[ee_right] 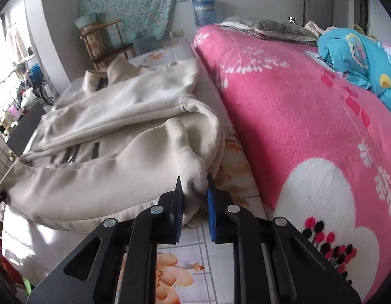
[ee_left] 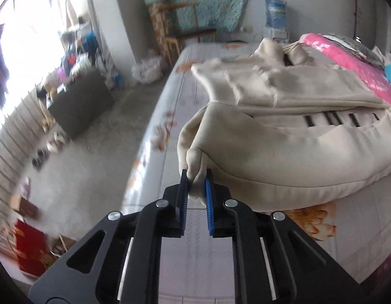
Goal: Fold large clothes
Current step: 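Fold the hem with both tools up over the folded sleeves toward the collar, then open both tools and release the folded hem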
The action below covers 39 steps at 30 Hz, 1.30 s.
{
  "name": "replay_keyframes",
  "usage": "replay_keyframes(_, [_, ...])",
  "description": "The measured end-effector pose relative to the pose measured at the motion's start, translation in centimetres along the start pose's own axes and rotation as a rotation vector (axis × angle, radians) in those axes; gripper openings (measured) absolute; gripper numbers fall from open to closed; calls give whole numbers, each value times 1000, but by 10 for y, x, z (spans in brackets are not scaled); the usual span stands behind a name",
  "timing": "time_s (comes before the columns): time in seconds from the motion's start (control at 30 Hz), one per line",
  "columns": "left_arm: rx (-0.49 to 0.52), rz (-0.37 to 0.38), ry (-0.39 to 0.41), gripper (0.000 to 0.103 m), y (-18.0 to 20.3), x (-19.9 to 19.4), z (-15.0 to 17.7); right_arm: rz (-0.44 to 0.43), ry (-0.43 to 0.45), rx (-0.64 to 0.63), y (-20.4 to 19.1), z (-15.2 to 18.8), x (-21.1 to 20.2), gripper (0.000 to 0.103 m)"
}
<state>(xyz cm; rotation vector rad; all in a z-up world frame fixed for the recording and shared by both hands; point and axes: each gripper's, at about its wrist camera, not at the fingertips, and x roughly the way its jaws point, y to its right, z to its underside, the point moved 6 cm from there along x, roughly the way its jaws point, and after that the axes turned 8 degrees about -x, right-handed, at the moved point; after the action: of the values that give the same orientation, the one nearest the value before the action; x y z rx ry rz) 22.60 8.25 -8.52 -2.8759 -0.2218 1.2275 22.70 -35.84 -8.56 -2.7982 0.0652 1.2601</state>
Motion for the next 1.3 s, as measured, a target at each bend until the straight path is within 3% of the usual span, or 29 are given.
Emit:
replay_keyframes(0.13, [5,35,18,11,1,-36,-13,-71,28,30,5,-1,-20,14])
replay_keyframes(0.27, [-10,66,-23,11,-4,-60,-6,-124,22,78,13,18,-37,14])
replay_keyframes(0.43, [-96,82,-143,12,-33,-65,28,-147,-23,74,11,63,-47,15])
replay_keyframes(0.57, [-188,88,-262,17,-62,-40,58,-86,-71,-9,13,85,-42,26])
replay_keyframes(0.63, [-221,97,-261,19,-72,-40,61,-68,-69,-5,19,81,-51,33])
replay_keyframes(0.7, [-263,135,-210,28,-82,-51,55,-17,-27,-4,26,72,-71,40])
replay_keyframes(0.77, [-278,175,-149,29,-82,-63,45,-6,9,3,25,63,-86,43])
replay_keyframes(0.87, [-229,271,-120,36,-60,-68,34,-75,20,-7,1,52,-90,49])
replay_keyframes(0.93, [-171,336,-129,42,-32,-62,29,-108,-22,-64,-28,47,-74,53])
replay_keyframes(1.0, [-104,370,-155,44,-1,-50,30,-82,-72,-115,-48,45,-57,53])
replay_keyframes(1.1, [-48,434,-223,44,41,-27,35,-121,-142,-138,-78,41,-29,53])
replay_keyframes(1.2, [14,385,-244,43,63,-16,44,-16,-176,-128,-74,34,-13,53])
replay_keyframes(1.3, [61,355,-229,42,75,-9,52,-72,-195,-82,-72,31,-5,52])
